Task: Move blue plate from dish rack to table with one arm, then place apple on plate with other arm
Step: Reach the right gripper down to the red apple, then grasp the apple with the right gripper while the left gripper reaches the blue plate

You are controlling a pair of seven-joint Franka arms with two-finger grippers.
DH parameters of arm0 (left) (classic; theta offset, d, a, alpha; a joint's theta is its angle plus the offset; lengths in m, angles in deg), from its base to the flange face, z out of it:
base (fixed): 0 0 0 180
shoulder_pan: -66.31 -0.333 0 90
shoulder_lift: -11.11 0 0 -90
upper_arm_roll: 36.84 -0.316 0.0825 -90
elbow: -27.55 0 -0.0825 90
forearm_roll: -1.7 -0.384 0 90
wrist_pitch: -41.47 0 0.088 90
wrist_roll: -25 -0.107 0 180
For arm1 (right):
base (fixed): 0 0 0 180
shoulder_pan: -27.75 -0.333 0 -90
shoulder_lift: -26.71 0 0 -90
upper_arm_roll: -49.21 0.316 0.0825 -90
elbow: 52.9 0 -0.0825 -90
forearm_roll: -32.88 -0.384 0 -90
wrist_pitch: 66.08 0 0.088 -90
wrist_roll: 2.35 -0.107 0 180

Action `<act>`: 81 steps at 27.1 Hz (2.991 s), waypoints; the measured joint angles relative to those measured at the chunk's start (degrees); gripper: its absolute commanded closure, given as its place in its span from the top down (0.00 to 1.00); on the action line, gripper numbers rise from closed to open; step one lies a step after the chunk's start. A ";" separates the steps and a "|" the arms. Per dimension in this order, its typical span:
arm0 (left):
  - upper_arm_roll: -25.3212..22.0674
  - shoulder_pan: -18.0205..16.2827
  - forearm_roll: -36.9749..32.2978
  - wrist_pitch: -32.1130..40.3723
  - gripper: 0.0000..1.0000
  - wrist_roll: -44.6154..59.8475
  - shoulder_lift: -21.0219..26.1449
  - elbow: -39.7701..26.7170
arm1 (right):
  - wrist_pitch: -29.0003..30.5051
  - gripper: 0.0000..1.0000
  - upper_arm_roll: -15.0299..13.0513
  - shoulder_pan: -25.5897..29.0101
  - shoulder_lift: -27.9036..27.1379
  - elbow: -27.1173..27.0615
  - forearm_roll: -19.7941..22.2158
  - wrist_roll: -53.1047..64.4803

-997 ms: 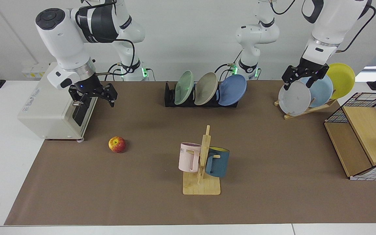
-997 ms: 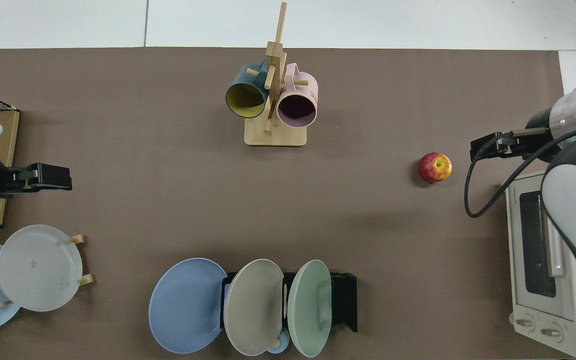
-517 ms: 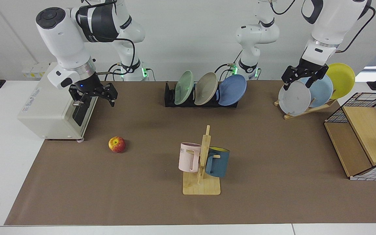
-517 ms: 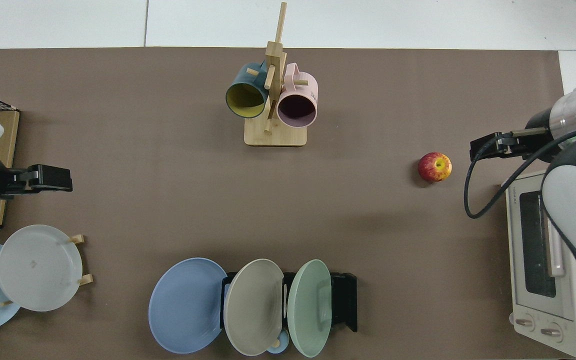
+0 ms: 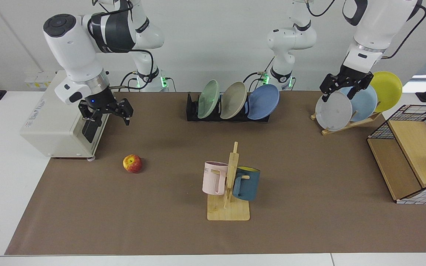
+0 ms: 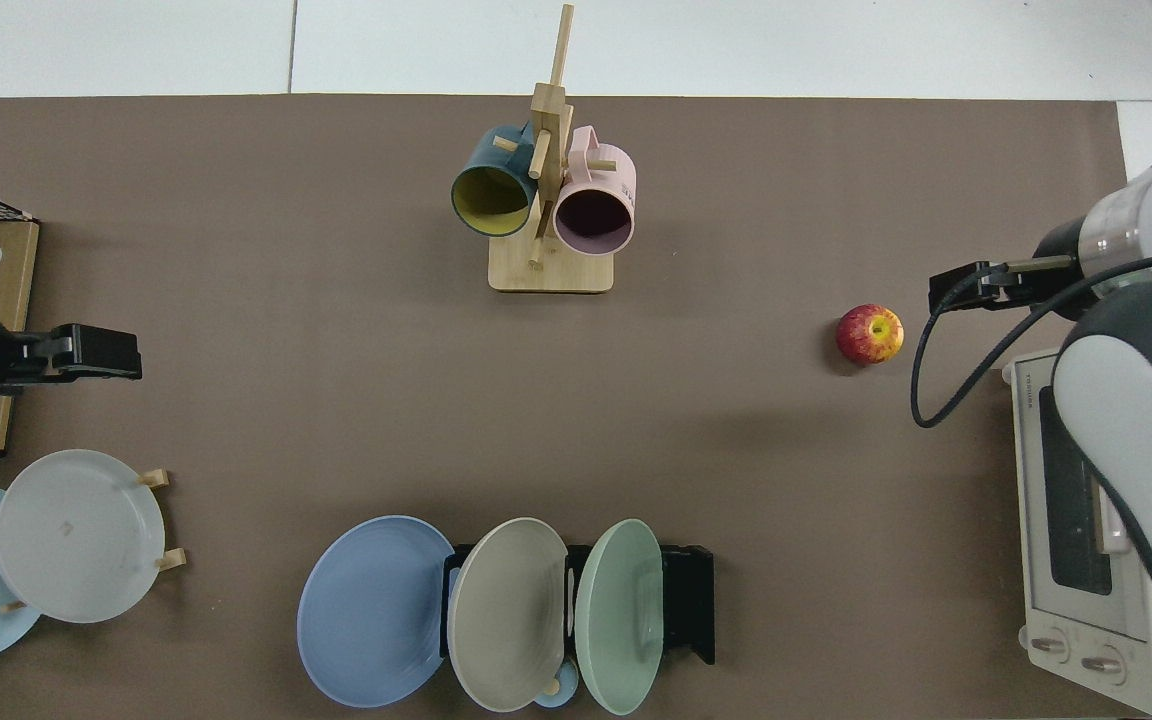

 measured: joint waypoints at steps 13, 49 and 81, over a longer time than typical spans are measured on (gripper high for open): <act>-0.35 -0.01 0.00 1.69 0.95 2.76 2.07 3.44 | 9.63 1.00 0.24 -0.10 -7.24 3.39 -0.01 -0.96; 21.97 8.36 -17.11 -8.56 0.97 22.47 -25.19 -41.93 | 24.52 0.40 0.26 -0.27 -18.21 10.60 1.65 -0.96; 22.06 8.25 -13.61 -17.56 0.37 23.96 -20.44 -47.26 | 16.61 0.00 0.73 -0.41 -14.47 4.82 2.73 -0.87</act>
